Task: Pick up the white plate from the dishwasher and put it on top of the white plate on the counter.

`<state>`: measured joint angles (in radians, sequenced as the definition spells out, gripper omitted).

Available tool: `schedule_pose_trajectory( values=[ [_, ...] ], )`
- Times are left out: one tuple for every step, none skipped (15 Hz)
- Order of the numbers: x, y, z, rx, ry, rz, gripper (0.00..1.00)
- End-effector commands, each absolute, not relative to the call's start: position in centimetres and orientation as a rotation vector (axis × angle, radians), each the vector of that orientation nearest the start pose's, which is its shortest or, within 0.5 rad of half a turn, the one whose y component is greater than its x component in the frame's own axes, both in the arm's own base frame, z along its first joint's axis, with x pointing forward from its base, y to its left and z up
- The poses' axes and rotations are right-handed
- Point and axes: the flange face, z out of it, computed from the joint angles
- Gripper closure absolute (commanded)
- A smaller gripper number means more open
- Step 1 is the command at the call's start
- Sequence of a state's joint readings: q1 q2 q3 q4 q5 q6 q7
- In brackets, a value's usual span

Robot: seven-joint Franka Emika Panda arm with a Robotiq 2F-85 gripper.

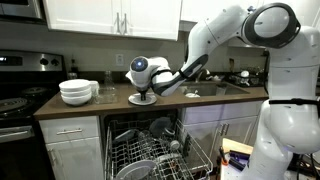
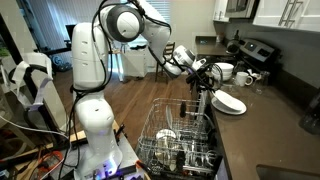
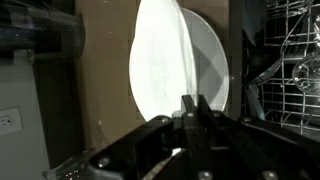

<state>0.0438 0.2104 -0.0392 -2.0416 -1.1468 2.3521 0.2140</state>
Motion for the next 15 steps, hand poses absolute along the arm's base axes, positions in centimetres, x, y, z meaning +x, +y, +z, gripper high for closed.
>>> schedule_pose_trajectory(
  values=[
    [61.4,-2.0,35.9,2.171,0.682,0.272,0.99],
    [61.7,-2.4,35.8,2.175,0.678,0.269,0.99],
    [61.9,-2.7,35.7,2.176,0.675,0.266,0.99],
    [62.1,-3.1,35.6,2.182,0.673,0.257,0.99],
    [62.3,-3.3,35.4,2.189,0.673,0.25,0.99],
    [62.5,-3.5,35.3,2.197,0.677,0.245,0.99],
    [62.6,-3.6,35.3,2.2,0.678,0.242,0.99],
    [62.7,-3.6,35.2,2.206,0.679,0.245,0.99],
    [62.8,-3.7,35.1,2.207,0.679,0.247,0.99],
    [62.9,-3.7,35.0,2.21,0.679,0.249,0.99],
    [63.0,-3.7,34.9,2.211,0.678,0.249,0.99],
    [63.1,-3.7,34.8,2.214,0.679,0.249,0.99],
    [63.2,-3.7,34.7,2.216,0.68,0.25,0.99],
    [63.3,-3.7,34.6,2.216,0.68,0.25,0.99],
    [63.3,-3.7,34.6,2.217,0.679,0.25,0.99]
  ],
)
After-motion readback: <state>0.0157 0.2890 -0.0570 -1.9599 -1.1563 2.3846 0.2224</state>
